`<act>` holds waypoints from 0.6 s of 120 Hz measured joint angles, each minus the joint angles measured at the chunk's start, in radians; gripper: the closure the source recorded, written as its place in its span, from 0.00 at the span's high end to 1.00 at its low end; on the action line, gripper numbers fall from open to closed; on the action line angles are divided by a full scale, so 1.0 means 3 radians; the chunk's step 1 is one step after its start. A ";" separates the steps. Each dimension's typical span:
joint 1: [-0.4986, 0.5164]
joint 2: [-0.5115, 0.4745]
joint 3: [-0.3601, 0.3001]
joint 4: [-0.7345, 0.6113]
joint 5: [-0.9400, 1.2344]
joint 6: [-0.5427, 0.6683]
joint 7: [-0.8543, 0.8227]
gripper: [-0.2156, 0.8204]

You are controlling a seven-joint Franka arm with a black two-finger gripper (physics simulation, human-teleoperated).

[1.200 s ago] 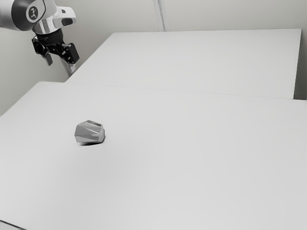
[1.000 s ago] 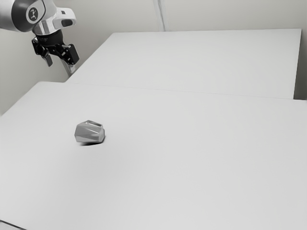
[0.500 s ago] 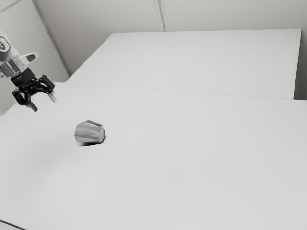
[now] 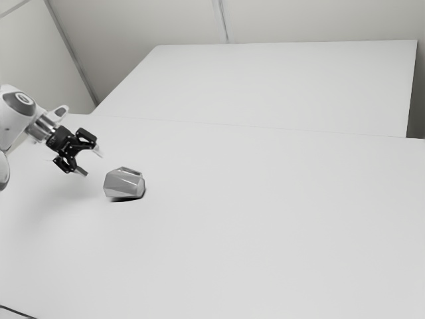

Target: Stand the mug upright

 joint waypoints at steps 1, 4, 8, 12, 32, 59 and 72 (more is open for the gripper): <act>0.0000 0.0007 -0.0007 0.0001 -0.0013 0.0009 0.0010 0.79; -0.0001 0.0027 -0.0021 0.0004 -0.0053 0.0036 0.0039 0.79; -0.0001 0.0057 -0.0032 0.0006 -0.0116 0.0072 0.0078 0.79; -0.0001 0.0089 -0.0039 0.0007 -0.0172 0.0103 0.0116 0.79; 0.0004 0.0193 -0.0045 -0.0056 -0.0445 0.0199 0.0277 0.79; 0.0005 0.0204 -0.0068 -0.0383 -0.0871 0.0211 0.0419 0.79; 0.0003 0.0204 -0.0140 -0.0389 -0.0965 0.0208 0.0459 0.79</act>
